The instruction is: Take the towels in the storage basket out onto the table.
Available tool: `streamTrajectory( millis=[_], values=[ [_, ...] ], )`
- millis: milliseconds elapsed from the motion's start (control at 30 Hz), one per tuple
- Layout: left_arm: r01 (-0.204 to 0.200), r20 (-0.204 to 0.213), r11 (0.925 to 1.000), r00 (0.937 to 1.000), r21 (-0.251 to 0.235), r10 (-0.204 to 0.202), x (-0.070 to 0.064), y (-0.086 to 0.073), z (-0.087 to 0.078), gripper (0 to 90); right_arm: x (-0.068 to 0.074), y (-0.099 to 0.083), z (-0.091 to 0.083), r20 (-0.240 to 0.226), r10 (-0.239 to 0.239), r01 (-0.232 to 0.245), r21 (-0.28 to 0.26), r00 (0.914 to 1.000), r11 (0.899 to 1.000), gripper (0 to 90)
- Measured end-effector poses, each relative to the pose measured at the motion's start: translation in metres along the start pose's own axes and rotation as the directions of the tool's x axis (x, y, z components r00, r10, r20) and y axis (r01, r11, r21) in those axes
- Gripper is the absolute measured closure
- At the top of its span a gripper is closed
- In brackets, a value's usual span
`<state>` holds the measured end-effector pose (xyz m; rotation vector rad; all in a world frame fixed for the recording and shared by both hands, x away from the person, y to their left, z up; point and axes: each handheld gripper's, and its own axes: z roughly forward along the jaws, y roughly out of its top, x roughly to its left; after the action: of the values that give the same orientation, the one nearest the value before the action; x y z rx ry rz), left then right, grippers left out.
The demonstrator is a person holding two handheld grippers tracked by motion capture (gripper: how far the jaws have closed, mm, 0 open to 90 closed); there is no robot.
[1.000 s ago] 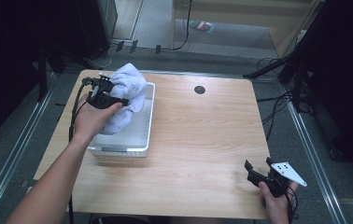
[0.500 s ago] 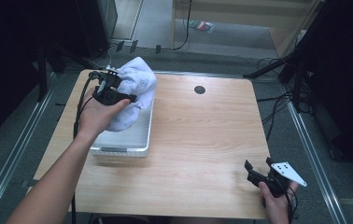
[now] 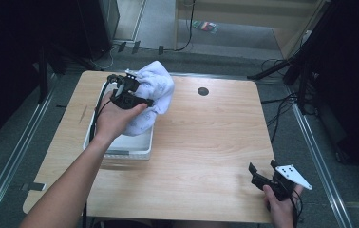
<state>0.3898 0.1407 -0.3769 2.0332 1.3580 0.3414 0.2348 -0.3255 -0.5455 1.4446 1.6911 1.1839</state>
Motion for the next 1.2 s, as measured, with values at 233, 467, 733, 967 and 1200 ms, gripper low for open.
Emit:
streamTrajectory(
  millis=[233,467,733,967,1200],
  values=[
    [-0.031,0.019,0.9995,0.9993,0.009,0.031,-0.021,0.005,0.011,57.2,0.0,0.0,0.0,-0.002,0.0,0.0,-0.001,1.0,1.0,13.4],
    [-0.047,0.04,0.9986,0.9981,0.025,0.046,-0.037,0.009,0.023,57.0,0.0,0.0,0.0,-0.001,-0.007,0.007,-0.001,1.0,1.0,13.4],
    [-0.067,0.067,0.9973,0.9957,0.03,0.064,-0.055,0.012,0.033,56.8,0.0,0.0,0.0,-0.003,-0.008,0.008,-0.006,1.0,1.0,13.4],
    [-0.072,0.08,0.9965,0.9945,0.042,0.069,-0.065,0.013,0.044,56.6,0.0,0.0,0.0,-0.006,-0.009,0.008,-0.008,0.9999,1.0,13.4],
    [-0.072,0.108,0.9965,0.9919,0.042,0.067,-0.075,0.016,0.055,56.4,0.0,0.0,0.0,-0.008,-0.001,0.001,-0.008,1.0,1.0,13.4]
  ],
)
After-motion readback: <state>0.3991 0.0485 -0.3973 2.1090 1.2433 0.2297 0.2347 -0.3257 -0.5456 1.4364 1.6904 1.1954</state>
